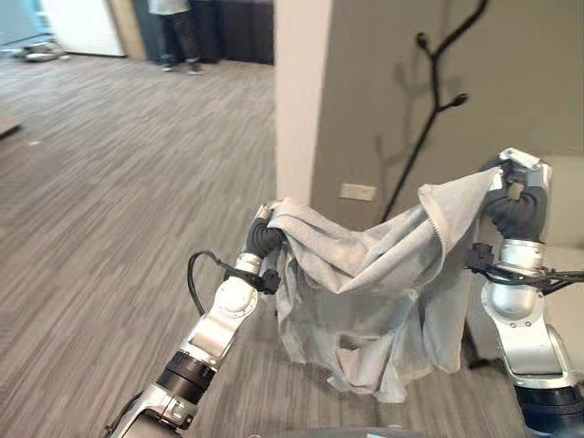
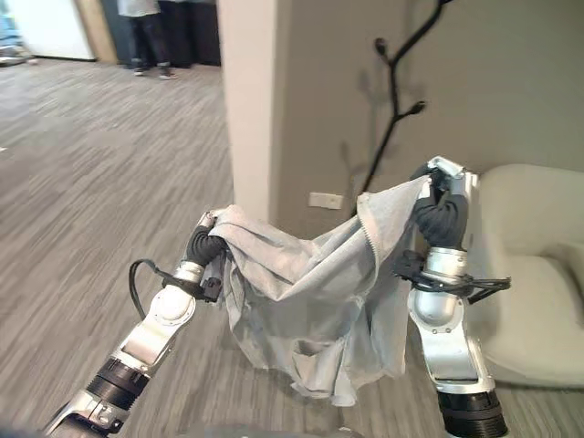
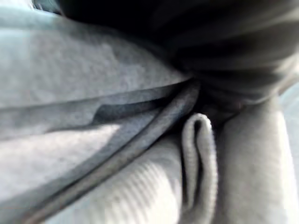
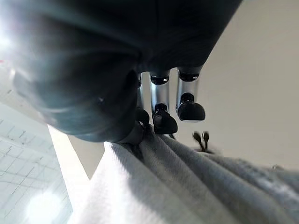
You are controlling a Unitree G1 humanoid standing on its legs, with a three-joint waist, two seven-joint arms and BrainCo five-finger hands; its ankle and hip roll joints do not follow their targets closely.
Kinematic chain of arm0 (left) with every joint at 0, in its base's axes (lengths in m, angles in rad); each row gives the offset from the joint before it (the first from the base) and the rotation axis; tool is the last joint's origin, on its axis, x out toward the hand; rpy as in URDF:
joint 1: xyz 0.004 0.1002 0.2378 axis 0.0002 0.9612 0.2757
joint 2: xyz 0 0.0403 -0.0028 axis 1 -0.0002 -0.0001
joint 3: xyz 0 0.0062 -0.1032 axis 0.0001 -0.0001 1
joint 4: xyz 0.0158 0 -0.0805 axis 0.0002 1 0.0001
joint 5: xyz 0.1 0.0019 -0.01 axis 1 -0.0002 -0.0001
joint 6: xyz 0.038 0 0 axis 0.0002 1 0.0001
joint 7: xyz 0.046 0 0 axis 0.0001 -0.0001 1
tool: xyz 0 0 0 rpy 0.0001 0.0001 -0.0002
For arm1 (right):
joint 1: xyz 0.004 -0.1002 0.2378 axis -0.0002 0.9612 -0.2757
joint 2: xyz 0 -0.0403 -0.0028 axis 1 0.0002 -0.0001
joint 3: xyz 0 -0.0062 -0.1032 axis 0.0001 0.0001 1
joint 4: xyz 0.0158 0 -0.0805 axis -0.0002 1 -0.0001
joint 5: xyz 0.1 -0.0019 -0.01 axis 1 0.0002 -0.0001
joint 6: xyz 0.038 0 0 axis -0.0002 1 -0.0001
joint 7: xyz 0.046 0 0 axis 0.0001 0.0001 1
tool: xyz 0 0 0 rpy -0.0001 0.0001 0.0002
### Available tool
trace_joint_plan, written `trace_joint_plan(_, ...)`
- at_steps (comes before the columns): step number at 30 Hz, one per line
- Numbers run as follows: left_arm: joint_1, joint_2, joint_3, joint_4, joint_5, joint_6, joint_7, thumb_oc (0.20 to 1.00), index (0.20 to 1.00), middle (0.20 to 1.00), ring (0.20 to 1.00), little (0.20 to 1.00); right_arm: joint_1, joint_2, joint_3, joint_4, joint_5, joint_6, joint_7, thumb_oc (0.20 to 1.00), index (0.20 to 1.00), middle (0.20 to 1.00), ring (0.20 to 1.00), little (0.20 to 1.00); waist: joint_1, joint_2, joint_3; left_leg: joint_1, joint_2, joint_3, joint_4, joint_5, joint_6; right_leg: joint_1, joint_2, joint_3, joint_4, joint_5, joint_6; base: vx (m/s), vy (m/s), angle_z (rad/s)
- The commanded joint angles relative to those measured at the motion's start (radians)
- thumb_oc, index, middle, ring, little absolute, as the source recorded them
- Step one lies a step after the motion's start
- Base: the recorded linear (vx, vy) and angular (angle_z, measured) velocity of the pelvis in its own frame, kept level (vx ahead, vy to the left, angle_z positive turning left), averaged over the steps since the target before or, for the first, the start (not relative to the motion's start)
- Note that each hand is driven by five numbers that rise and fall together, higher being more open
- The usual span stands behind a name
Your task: Hang the clothes on the sofa on the clothes rack.
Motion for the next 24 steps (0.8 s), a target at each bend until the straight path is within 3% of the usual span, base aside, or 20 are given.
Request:
trace_joint_plan(1,-0.018,0.019,0.036,-0.149,-0.038,-0.054,0.011,0.2,0.2,0.2,0.2,0.2,-0.055,-0.017,-0.039,-0.044,-0.025,0.003,-0.007,0.2,0.2,0.2,0.2,0.2,0.006,-0.013,-0.025,0.028,0.197,-0.004,-0.043,0.092,-0.101,0.049,0.093,0.033,-0.004,0.159,-0.03,0.07,-0.758,0.54)
trace_joint_plan(2,-0.015,0.022,0.041,-0.144,-0.043,-0.052,0.017,0.2,0.2,0.2,0.2,0.2,-0.054,-0.015,-0.038,-0.042,-0.023,0.003,-0.003,0.2,0.2,0.2,0.2,0.2,0.014,-0.016,-0.026,0.015,0.233,-0.009,-0.009,0.086,-0.116,0.054,0.087,0.044,-0.017,0.205,-0.03,0.13,-1.033,-0.05)
trace_joint_plan(3,-0.015,0.03,0.045,-0.139,-0.061,-0.058,0.031,0.2,0.2,0.2,0.2,0.2,-0.052,-0.016,-0.033,-0.045,-0.019,0.003,0.008,0.2,0.2,0.2,0.2,0.2,0.028,-0.024,-0.027,-0.012,0.318,-0.04,0.074,0.078,-0.158,0.067,0.082,0.092,-0.019,0.261,-0.03,0.15,-0.949,-0.35)
trace_joint_plan(4,-0.013,0.031,0.047,-0.136,-0.066,-0.062,0.039,0.2,0.2,0.2,0.2,0.2,-0.053,-0.02,-0.034,-0.044,-0.016,-0.002,0.013,0.2,0.2,0.2,0.2,0.2,0.031,-0.023,-0.027,-0.018,0.353,-0.051,0.102,0.082,-0.177,0.072,0.092,0.116,-0.026,0.261,-0.03,0.19,-1.245,-0.62)
trace_joint_plan(5,0.015,0.032,0.067,-0.142,-0.089,-0.074,0.035,0.2,0.2,0.2,0.2,0.2,-0.063,-0.038,-0.023,-0.059,-0.001,-0.024,0.034,0.2,0.2,0.2,0.2,0.2,0.046,-0.023,-0.017,-0.002,0.431,-0.049,0.173,0.116,-0.204,0.056,0.143,0.133,-0.005,0.085,-0.03,0.17,-0.882,-0.71)
trace_joint_plan(6,0.035,0.03,0.077,-0.143,-0.1,-0.077,0.037,0.2,0.2,0.2,0.2,0.2,-0.076,-0.042,-0.01,-0.061,0.0,-0.031,0.04,0.2,0.2,0.2,0.2,0.2,0.054,-0.017,-0.01,0.018,0.462,-0.056,0.185,0.158,-0.221,0.042,0.169,0.129,0.025,-0.032,-0.03,0.16,-0.796,-0.96)
trace_joint_plan(7,0.046,0.028,0.083,-0.151,-0.106,-0.085,0.039,0.2,0.2,0.2,0.2,0.2,-0.083,-0.044,0.002,-0.067,0.007,-0.042,0.044,0.2,0.2,0.2,0.2,0.2,0.061,-0.006,0.001,0.023,0.487,-0.078,0.215,0.211,-0.23,0.032,0.192,0.131,0.062,-0.11,-0.043,0.16,-0.503,-0.85)
trace_joint_plan(8,0.064,0.02,0.086,-0.151,-0.121,-0.087,0.04,0.2,0.2,0.2,0.2,0.2,-0.076,-0.047,0.014,-0.065,0.015,-0.054,0.051,0.2,0.2,0.2,0.2,0.2,0.064,0.0,0.009,0.027,0.52,-0.102,0.241,0.328,-0.245,0.031,0.236,0.123,0.078,-0.163,-0.075,0.13,-0.539,-0.84)
trace_joint_plan(9,0.082,0.014,0.093,-0.149,-0.13,-0.09,0.038,0.2,0.2,0.2,0.2,0.2,-0.07,-0.057,0.028,-0.06,0.019,-0.069,0.053,0.2,0.2,0.2,0.2,0.2,0.071,0.007,0.018,0.021,0.549,-0.135,0.27,0.455,-0.263,0.04,0.293,0.114,0.078,-0.198,-0.11,0.13,-0.661,-0.41)
trace_joint_plan(10,0.097,0.012,0.092,-0.151,-0.133,-0.092,0.034,0.2,0.2,0.2,0.2,0.2,-0.069,-0.07,0.042,-0.05,0.022,-0.074,0.054,0.2,0.2,0.2,0.2,0.2,0.08,0.008,0.026,-0.001,0.566,-0.173,0.309,0.538,-0.266,0.058,0.335,0.105,0.064,-0.219,-0.14,0.12,-0.693,-0.2)
trace_joint_plan(11,0.104,0.011,0.089,-0.159,-0.129,-0.09,0.029,0.2,0.2,0.2,0.2,0.2,-0.064,-0.083,0.051,-0.044,0.024,-0.079,0.058,0.2,0.2,0.2,0.2,0.2,0.084,0.004,0.033,-0.035,0.572,-0.205,0.355,0.578,-0.265,0.078,0.368,0.093,0.049,-0.221,-0.163,0.08,-0.476,-0.05)
trace_joint_plan(12,0.105,0.011,0.088,-0.16,-0.129,-0.089,0.029,0.2,0.2,0.2,0.2,0.2,-0.064,-0.084,0.05,-0.043,0.024,-0.079,0.058,0.2,0.2,0.2,0.2,0.2,0.08,0.007,0.033,-0.045,0.576,-0.215,0.36,0.579,-0.266,0.081,0.373,0.087,0.045,-0.219,-0.164,0.17,-0.693,-0.11)
trace_joint_plan(13,0.12,0.011,0.089,-0.164,-0.108,-0.09,0.03,0.2,0.2,0.2,0.2,0.2,-0.049,-0.118,0.056,-0.027,0.008,-0.08,0.057,0.2,0.2,0.2,0.2,0.2,0.084,-0.013,0.04,-0.099,0.608,-0.191,0.451,0.597,-0.289,0.13,0.425,0.079,-0.01,-0.248,-0.194,0.15,-0.577,0.06)
trace_joint_plan(14,0.125,0.01,0.092,-0.168,-0.101,-0.091,0.034,0.2,0.2,0.2,0.2,0.2,-0.051,-0.125,0.06,-0.018,0.011,-0.079,0.055,0.2,0.2,0.2,0.2,0.2,0.082,-0.011,0.039,-0.109,0.631,-0.159,0.477,0.593,-0.292,0.144,0.441,0.073,-0.031,-0.26,-0.201,0.16,-0.686,0.1)
trace_joint_plan(17,0.132,0.01,0.122,-0.163,-0.074,-0.088,0.048,0.2,0.2,0.2,0.2,0.2,-0.047,-0.143,0.069,0.005,0.011,-0.075,0.06,0.2,0.2,0.2,0.2,0.2,0.081,-0.003,0.03,-0.14,0.638,-0.072,0.482,0.582,-0.296,0.18,0.491,0.069,-0.075,-0.283,-0.213,0.12,-0.264,-0.01)
trace_joint_plan(19,0.119,0.009,0.144,-0.141,-0.027,-0.075,0.074,0.2,0.2,0.2,0.2,0.2,-0.02,-0.15,0.071,0.022,0.017,-0.081,0.074,0.2,0.2,0.2,0.2,0.2,0.073,-0.014,0.009,-0.151,0.579,-0.035,0.366,0.573,-0.296,0.191,0.505,0.07,-0.089,-0.308,-0.218,0.17,-0.118,0.13)
trace_joint_plan(24,0.076,0.002,0.163,-0.116,0.036,-0.063,0.111,0.2,0.2,0.2,0.2,0.2,-0.012,-0.16,0.062,0.07,0.027,-0.086,0.073,0.2,0.2,0.2,0.2,0.2,0.07,-0.013,-0.001,-0.167,0.494,-0.045,0.093,0.557,-0.296,0.229,0.52,0.048,-0.113,-0.333,-0.196,0.14,0.037,0.2)
